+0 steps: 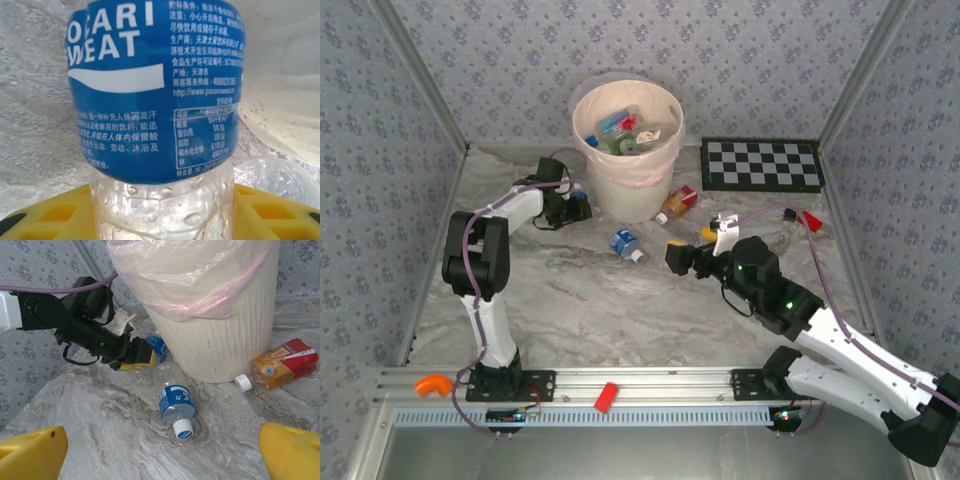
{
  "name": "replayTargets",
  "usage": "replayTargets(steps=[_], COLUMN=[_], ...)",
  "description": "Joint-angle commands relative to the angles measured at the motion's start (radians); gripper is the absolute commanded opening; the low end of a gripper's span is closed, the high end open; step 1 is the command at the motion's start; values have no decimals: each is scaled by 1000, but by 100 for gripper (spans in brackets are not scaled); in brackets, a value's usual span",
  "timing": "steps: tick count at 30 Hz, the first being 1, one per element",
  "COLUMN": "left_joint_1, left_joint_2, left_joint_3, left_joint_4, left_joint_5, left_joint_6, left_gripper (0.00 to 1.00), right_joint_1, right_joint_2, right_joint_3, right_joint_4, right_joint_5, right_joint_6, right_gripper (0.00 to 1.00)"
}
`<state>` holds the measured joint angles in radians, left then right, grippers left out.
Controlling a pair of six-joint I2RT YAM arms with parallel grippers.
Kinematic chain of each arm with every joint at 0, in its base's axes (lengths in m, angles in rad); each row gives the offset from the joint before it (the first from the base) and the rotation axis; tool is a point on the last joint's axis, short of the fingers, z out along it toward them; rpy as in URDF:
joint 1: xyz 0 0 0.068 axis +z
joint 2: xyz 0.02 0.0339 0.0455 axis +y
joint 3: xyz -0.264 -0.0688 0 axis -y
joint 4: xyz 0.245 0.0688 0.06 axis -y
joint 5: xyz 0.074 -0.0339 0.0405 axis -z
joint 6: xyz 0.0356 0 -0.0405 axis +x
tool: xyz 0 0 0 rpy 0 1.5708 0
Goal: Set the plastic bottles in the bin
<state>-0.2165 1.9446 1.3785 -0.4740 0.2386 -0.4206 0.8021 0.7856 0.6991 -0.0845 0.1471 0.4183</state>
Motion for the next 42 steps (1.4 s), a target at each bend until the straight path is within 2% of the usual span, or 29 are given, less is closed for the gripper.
replayTargets(steps=[1,13,19,23,31,42], left_joint_1=[20,32,30,13,-92,-198], left_joint_2=[-109,-420,-572,-615,-490,-178], left_joint_3=[-13,-64,15,126,486,889], left_joint_4=[-20,-100,-159,-187,-287,-374], left_joint_5=[-22,-60,-70,-80,-98,-115], left_joint_6=[-7,-50,-65,-70,-73,-112], left_gripper=[54,53,54,54,54,54], right_joint_1=[9,33,46,54,70,85], right_joint_2=[-24,-57,-59,-51,-24,-44], right_joint_3=[19,46,62,67,90,158], right_joint_4=[-9,-28,-15,-1,9,-17], right_joint_5=[24,31,38,41,44,80], right_joint_6=[-4,-6,-13,-16,-25,-59], right_gripper=[99,99,99,99,99,99])
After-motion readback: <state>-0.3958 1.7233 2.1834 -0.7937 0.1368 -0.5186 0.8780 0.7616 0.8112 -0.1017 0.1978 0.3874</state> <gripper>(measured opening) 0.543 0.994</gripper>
